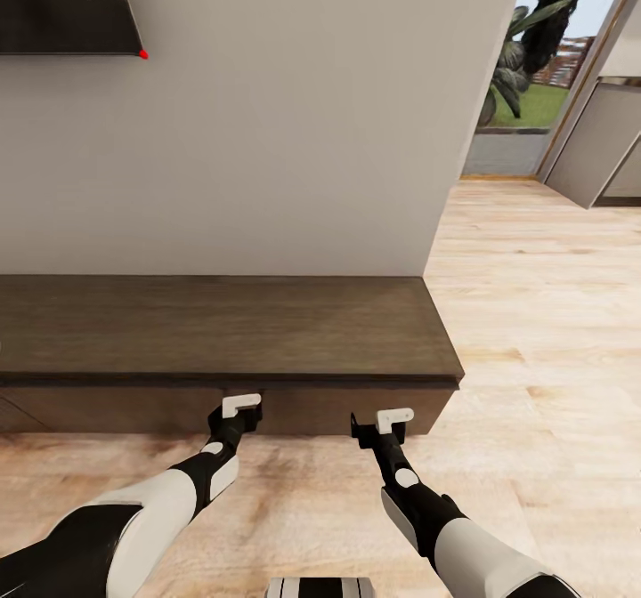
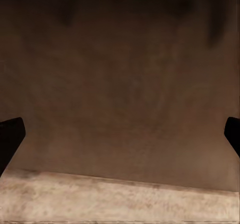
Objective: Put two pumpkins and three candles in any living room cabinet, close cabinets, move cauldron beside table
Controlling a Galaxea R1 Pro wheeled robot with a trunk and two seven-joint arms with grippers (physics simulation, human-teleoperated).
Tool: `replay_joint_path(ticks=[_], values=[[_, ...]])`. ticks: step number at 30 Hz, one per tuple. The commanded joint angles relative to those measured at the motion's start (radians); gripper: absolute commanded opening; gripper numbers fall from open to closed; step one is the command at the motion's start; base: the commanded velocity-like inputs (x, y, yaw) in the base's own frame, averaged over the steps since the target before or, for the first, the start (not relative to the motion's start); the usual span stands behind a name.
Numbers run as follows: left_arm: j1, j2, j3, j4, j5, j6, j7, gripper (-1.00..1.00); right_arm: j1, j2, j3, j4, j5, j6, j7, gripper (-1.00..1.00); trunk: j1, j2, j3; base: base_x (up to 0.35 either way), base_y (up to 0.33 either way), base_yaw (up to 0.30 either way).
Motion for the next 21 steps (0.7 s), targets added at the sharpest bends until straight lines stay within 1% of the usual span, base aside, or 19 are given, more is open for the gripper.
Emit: replay_joint_path(ticks=[1,11,13,16,18,21], values=[[-0.001,0.000,0.002,0.001,0.003,-0.004,0.001,1.00,-0.001,0.000,0.009,0.001,-0.010,-0.004,-0.005,1.00,0.000,0.000,-0.001,-0.166,0.000,0.000],[-0.001,0.000,0.002,0.001,0.004,-0.004,0.001,1.00,-0.001,0.000,0.010,0.001,-0.010,-0.004,-0.005,1.00,0.000,0.000,-0.001,-0.284,0.000,0.000],[-0.010,-0.012,0.000,0.012,0.006,0.005,-0.002,1.00,-0.012,0.010,0.015,0.012,-0.009,0.002,-0.004,1.00,0.000,0.000,-0.001,0.000,0.000,0.000],[-0.010,-0.014,0.000,0.027,0.006,0.005,-0.002,1.00,-0.016,0.010,0.015,0.029,-0.009,0.002,-0.004,1.00,0.000,0.000,-0.001,0.000,0.000,0.000],[-0.009,-0.012,0.003,0.029,0.008,0.006,-0.002,1.00,-0.014,0.010,0.015,0.040,-0.009,0.005,-0.004,1.00,-0.001,0.000,0.007,0.000,0.000,0.000],[-0.008,-0.012,0.020,0.029,0.025,0.023,-0.001,1.00,0.003,0.009,0.012,0.057,-0.015,0.022,-0.001,1.00,-0.003,0.001,0.019,0.000,0.000,0.000]])
